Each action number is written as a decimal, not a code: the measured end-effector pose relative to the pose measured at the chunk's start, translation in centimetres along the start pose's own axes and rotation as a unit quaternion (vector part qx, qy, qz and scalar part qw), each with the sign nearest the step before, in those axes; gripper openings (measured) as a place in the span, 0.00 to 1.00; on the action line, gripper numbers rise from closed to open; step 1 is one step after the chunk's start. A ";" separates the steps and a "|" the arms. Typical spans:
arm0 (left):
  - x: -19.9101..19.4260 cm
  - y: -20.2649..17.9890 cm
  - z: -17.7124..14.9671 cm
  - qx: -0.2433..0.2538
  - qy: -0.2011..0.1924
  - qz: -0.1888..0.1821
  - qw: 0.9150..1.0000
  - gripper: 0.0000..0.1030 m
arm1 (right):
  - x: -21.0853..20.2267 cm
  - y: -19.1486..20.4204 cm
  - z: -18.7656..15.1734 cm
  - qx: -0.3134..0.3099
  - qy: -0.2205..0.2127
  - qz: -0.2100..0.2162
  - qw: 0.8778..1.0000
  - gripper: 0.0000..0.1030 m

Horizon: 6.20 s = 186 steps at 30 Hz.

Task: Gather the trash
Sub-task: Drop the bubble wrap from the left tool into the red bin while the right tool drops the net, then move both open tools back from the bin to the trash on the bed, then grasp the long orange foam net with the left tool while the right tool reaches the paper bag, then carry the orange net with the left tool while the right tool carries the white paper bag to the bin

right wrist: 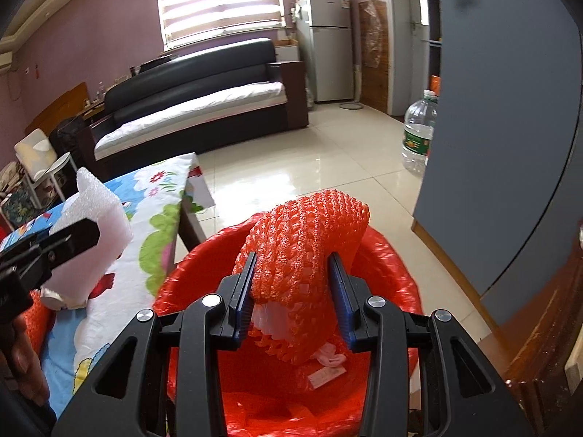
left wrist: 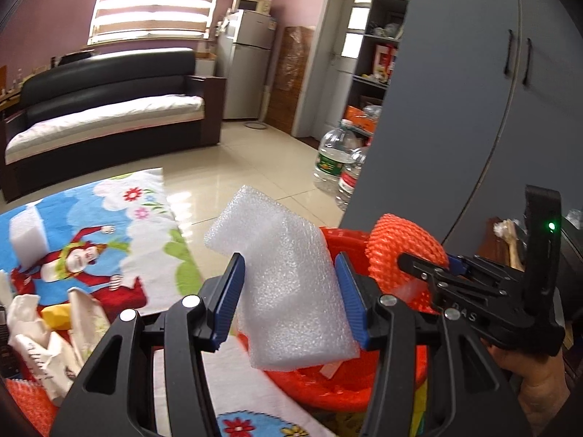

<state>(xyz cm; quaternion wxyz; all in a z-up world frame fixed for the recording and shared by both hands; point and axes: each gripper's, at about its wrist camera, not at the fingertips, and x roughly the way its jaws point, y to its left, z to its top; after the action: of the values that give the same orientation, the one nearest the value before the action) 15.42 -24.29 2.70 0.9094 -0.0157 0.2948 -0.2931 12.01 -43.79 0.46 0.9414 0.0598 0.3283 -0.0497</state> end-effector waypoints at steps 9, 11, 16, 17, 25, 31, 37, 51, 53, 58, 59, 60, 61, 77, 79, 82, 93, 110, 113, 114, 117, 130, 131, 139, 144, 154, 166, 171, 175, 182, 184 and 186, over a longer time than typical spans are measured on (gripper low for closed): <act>1.3 -1.3 -0.2 -0.002 0.008 -0.043 0.999 0.74 | -0.2 -1.2 0.0 0.020 -0.005 -0.024 1.000 0.51; 1.5 -1.1 -0.2 -0.006 0.010 -0.044 0.999 0.74 | -0.2 -1.5 0.0 0.023 -0.007 -0.028 0.999 0.55; 1.2 -0.7 0.0 -0.010 0.007 -0.038 0.999 0.74 | -0.1 -1.6 0.1 0.026 -0.007 -0.031 0.999 0.67; 1.1 -0.6 0.0 -0.011 0.005 -0.037 0.999 0.74 | -0.1 -1.6 0.1 0.026 -0.008 -0.032 0.999 0.68; -0.3 0.3 0.6 -0.015 -0.011 -0.020 1.000 0.74 | -0.5 -1.4 0.3 0.029 -0.017 -0.034 0.999 0.69; -1.6 1.0 0.8 -0.009 -0.026 0.002 1.000 0.74 | -0.9 -0.4 0.4 0.023 -0.027 -0.027 0.999 0.71; -3.3 1.7 0.6 -0.001 -0.037 0.027 0.999 0.74 | -0.9 1.3 0.6 0.013 -0.033 -0.016 0.999 0.74; -7.4 5.2 -1.5 -0.011 -0.042 0.096 0.994 0.74 | -0.6 5.4 0.3 -0.019 -0.034 0.015 0.999 0.74; -7.9 6.0 -1.8 -0.018 -0.041 0.106 0.993 0.74 | -0.5 6.1 0.2 -0.022 -0.032 0.022 0.999 0.74; -9.4 7.6 -2.9 -0.028 -0.039 0.132 0.990 0.74 | -0.4 7.7 -0.1 -0.033 -0.030 0.037 0.998 0.74; -9.7 8.0 -3.2 -0.032 -0.038 0.136 0.989 0.74 | -0.3 8.0 -0.1 -0.034 -0.029 0.040 0.998 0.74; -9.8 8.3 -3.4 -0.033 -0.037 0.139 0.989 0.74 | -0.3 8.2 -0.2 -0.036 -0.028 0.043 0.998 0.74; -10.1 8.6 -3.6 -0.037 -0.035 0.144 0.988 0.74 | -0.2 8.6 -0.2 -0.038 -0.027 0.046 0.998 0.74; -12.0 12.6 -6.7 -0.078 0.009 0.205 0.976 0.74 | 0.9 13.7 -0.9 -0.065 -0.016 0.089 0.994 0.78; -12.3 13.2 -7.2 -0.086 0.017 0.213 0.973 0.74 | 1.0 14.5 -1.0 -0.072 -0.016 0.094 0.993 0.78; -12.3 13.9 -8.0 -0.092 0.028 0.226 0.970 0.74 | 1.2 15.6 -1.1 -0.081 -0.013 0.101 0.991 0.78; -12.0 16.4 -10.3 -0.134 0.078 0.251 0.955 0.80 | 1.7 19.7 -1.7 -0.114 -0.008 0.133 0.984 0.80; -10.2 18.3 -12.4 -0.175 0.153 0.231 0.945 0.54 | 3.7 24.3 -3.6 -0.159 0.032 0.155 0.975 0.81; -10.5 17.9 -12.1 -0.167 0.145 0.232 0.947 0.39 | 4.1 24.8 -3.8 -0.163 0.039 0.152 0.974 0.81; -10.8 17.7 -11.9 -0.165 0.139 0.235 0.948 0.37 | 4.3 24.8 -3.9 -0.162 0.042 0.151 0.974 0.81; -11.5 17.3 -11.2 -0.158 0.118 0.246 0.949 0.36 | 4.8 24.9 -3.9 -0.160 0.049 0.153 0.974 0.77; -13.5 16.9 -8.8 -0.139 0.051 0.266 0.952 0.35 | 5.2 25.6 -4.4 -0.163 0.073 0.183 0.967 0.43; -13.5 17.0 -8.7 -0.140 0.050 0.266 0.952 0.35 | 5.1 25.6 -4.4 -0.163 0.072 0.183 0.967 0.43; -13.4 17.1 -7.5 -0.138 0.035 0.271 0.952 0.35 | 3.7 24.8 -3.9 -0.159 0.056 0.182 0.969 0.43; -12.9 16.8 -6.8 -0.134 0.029 0.271 0.953 0.35 | 3.0 23.8 -3.4 -0.153 0.047 0.178 0.971 0.43; -11.0 15.5 -5.6 -0.119 0.026 0.260 0.958 0.35 | 2.2 21.8 -2.5 -0.143 0.036 0.171 0.974 0.43; -9.4 14.4 -5.0 -0.108 0.027 0.248 0.962 0.35 | 1.1 19.5 -1.8 -0.131 0.023 0.161 0.978 0.43; -9.0 14.0 -4.7 -0.106 0.025 0.240 0.965 0.35 | 0.6 19.0 -1.5 -0.130 0.013 0.155 0.979 0.42; -8.7 13.2 -4.0 -0.101 0.020 0.227 0.968 0.35 | 0.3 17.9 -1.2 -0.123 0.007 0.146 0.982 0.43; -6.6 10.7 -2.9 -0.077 0.017 0.194 0.978 0.35 | -0.2 14.4 -0.7 -0.100 0.001 0.117 0.988 0.43; -5.7 9.8 -2.7 -0.069 0.020 0.180 0.981 0.35 | -0.4 13.1 -0.6 -0.091 -0.001 0.106 0.990 0.43; -4.9 9.0 -2.5 -0.064 0.023 0.166 0.984 0.35 | -0.5 11.7 -0.4 -0.082 -0.003 0.096 0.992 0.43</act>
<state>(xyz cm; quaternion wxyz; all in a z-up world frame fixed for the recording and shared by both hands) 15.58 -13.81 1.41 0.9357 -0.0177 0.3319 -0.1185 12.92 -32.11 1.41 0.9444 0.0131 0.3216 0.0679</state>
